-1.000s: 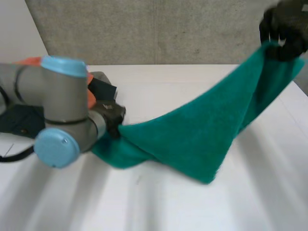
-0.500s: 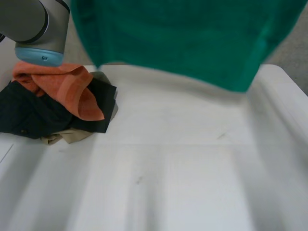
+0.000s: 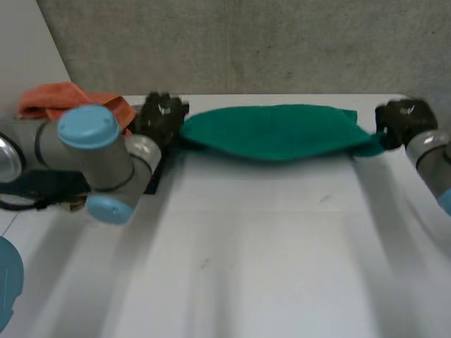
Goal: Fold the laundry.
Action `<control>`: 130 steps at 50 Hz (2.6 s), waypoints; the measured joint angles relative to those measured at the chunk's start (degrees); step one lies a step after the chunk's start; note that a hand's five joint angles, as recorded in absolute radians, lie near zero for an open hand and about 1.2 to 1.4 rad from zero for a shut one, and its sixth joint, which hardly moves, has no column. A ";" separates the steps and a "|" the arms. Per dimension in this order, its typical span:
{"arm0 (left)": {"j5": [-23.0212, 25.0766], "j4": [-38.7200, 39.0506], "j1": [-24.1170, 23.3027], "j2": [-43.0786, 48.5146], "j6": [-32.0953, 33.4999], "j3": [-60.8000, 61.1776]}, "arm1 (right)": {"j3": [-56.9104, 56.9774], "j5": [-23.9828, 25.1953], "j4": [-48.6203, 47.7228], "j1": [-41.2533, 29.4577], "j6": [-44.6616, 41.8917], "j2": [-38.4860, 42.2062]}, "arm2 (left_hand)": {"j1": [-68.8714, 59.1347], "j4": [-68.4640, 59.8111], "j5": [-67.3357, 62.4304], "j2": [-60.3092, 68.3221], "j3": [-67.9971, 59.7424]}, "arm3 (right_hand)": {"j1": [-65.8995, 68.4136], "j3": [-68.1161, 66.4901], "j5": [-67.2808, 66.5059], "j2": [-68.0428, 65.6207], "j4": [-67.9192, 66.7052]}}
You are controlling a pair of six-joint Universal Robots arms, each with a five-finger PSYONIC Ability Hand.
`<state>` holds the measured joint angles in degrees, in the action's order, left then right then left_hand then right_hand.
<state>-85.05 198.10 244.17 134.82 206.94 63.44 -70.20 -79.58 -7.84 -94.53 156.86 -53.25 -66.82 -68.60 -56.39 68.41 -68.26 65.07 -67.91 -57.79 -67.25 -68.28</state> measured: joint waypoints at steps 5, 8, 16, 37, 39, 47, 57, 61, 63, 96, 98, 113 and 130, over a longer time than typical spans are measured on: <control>0.23 -7.95 -0.24 -6.24 3.71 7.88 | -5.18 0.75 8.26 1.49 -8.66 -4.50 | 0.00 0.00 0.00 0.00 0.00 | 0.00 0.00 0.00 0.00 0.00; 0.35 -13.53 -0.67 -10.78 4.78 10.75 | -6.81 0.51 13.16 2.49 -13.16 -8.01 | 0.00 0.00 0.00 0.00 0.00 | 0.00 0.00 0.00 0.00 0.00; 1.32 -45.21 -4.41 -24.58 9.72 17.66 | -13.87 -0.79 38.34 6.79 -32.86 -20.19 | 0.00 -0.01 0.00 0.00 0.00 | 0.00 0.00 -0.21 0.00 0.00; -4.94 -46.04 -2.13 -1.88 20.48 -20.57 | 6.59 -9.79 28.71 -0.28 -29.52 -3.70 | 0.00 -0.03 0.00 0.04 -0.02 | 0.42 0.00 -0.49 0.00 0.00; -5.21 -44.64 -1.53 0.04 21.86 -27.78 | 13.48 -10.31 26.24 -0.60 -26.95 -2.48 | 0.00 -0.04 0.00 0.04 -0.02 | 0.77 0.00 -0.52 0.00 0.00; -1.40 -23.43 1.87 -1.65 17.21 -46.49 | 33.58 -10.08 8.57 0.02 -9.41 -3.01 | 0.00 -0.23 0.00 0.04 -0.02 | 1.67 0.00 -0.74 0.00 0.00; 1.26 -6.58 3.91 -7.67 3.53 -39.77 | 27.08 -7.23 -8.37 0.14 -1.04 -9.72 | 0.00 -0.23 -0.78 0.04 -0.02 | 1.80 0.00 -1.07 0.00 0.00; 1.20 -7.06 4.56 -8.02 1.59 -35.54 | 22.35 -6.16 -9.24 -0.88 -1.74 -10.83 | 0.00 -0.23 -0.78 0.04 -0.02 | 1.80 0.00 -1.06 0.00 0.00; 1.06 -7.67 4.96 -7.92 0.98 -32.42 | 20.08 -5.72 -8.86 -1.63 -2.28 -10.84 | 0.00 -0.23 -0.78 0.04 -0.02 | 1.80 0.00 -1.07 0.00 0.00; 1.59 -4.01 6.03 -2.33 10.73 12.36 | -13.21 0.52 3.11 0.09 -11.05 -10.68 | 20.70 21.76 19.53 -21.35 21.09 | 1.80 -0.01 -1.07 0.00 0.00; -0.05 -3.13 6.02 -1.67 11.82 11.99 | -13.34 0.79 3.11 0.26 -10.70 -10.93 | 20.88 22.72 20.49 -22.29 22.02 | 1.80 -0.01 -1.07 0.00 0.00; -3.18 -4.33 3.71 -6.68 18.97 16.20 | -13.71 1.13 6.98 3.16 -13.37 -11.60 | 0.78 0.00 -0.57 0.03 0.01 | 1.80 -0.01 -1.06 0.00 0.00; -4.38 -35.50 -4.92 -27.64 17.82 30.32 | -22.06 2.91 40.86 14.39 -46.62 -25.69 | 0.78 -0.01 -0.57 0.04 -0.02 | 1.80 -0.01 -1.08 0.00 -0.01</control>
<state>-89.43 162.60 239.26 107.18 224.75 93.75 -92.26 -76.67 33.01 -80.14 110.25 -78.94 -66.04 -68.61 -56.96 68.44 -68.28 66.88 -67.92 -58.87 -67.25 -68.29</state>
